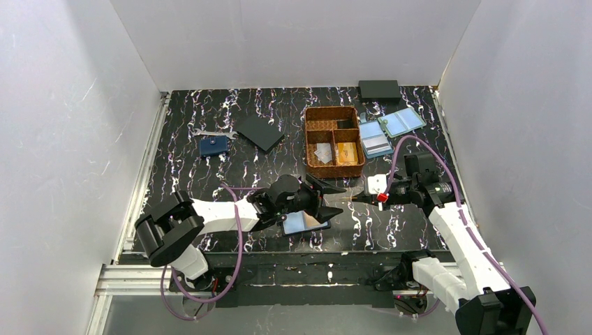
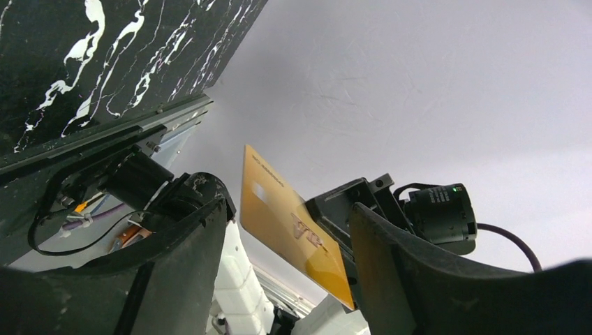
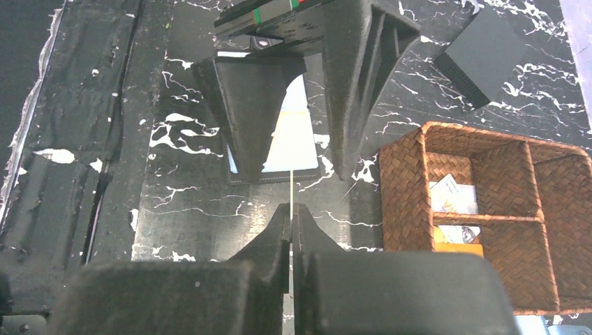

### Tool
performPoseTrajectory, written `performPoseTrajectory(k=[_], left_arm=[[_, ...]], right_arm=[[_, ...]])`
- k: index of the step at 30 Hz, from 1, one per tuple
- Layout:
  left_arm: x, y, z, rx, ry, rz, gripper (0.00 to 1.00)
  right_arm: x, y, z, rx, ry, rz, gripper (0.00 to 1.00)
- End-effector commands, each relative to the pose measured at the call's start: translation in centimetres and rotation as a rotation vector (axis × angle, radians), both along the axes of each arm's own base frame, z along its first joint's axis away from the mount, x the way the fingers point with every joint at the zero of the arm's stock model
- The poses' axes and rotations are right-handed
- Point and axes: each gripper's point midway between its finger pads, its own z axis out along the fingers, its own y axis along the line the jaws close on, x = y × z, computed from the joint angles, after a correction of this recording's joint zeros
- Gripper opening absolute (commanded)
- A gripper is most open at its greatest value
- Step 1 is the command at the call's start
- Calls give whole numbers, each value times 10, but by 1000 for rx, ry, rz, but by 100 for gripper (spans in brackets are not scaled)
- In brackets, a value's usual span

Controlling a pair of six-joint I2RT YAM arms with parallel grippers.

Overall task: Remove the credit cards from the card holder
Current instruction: Remove the credit card from the card holder.

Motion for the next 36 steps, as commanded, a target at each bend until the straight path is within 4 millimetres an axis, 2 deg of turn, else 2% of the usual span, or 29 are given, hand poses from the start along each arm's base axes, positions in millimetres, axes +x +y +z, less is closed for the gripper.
performPoseTrajectory(k=[1, 7, 14, 17, 19, 20, 21, 26, 28, 29, 36], left_arm=[[-1, -7, 17, -43, -7, -8, 61], [1, -10, 21, -58, -16, -3, 54], [3, -15, 25, -81, -29, -7, 38], [5, -17, 25, -87, -41, -4, 25], [6, -18, 24, -93, -50, -6, 10], [6, -19, 24, -97, -54, -8, 1], [6, -20, 24, -103, -57, -10, 0], [7, -18, 22, -116, -100, -3, 0], [8, -14, 22, -106, -150, 10, 0], [9, -10, 22, -99, -178, 18, 0], [9, 12, 23, -3, -439, 33, 0]], right_arm=[[-2, 2, 1, 24, -35, 23, 1], [-2, 3, -1, 25, -34, 30, 1], [-5, 2, -6, 18, -33, 35, 1], [-6, 2, -7, 17, -35, 40, 4], [-8, 2, -7, 17, -36, 49, 8], [-9, 2, -8, 17, -34, 54, 11], [-11, 2, -8, 18, -35, 60, 17], [-22, 1, -12, 9, -68, 117, 72], [-32, 0, -13, 9, -74, 150, 91], [-36, 0, -13, 14, -68, 160, 96], [-38, -1, -3, 41, -16, 130, 98]])
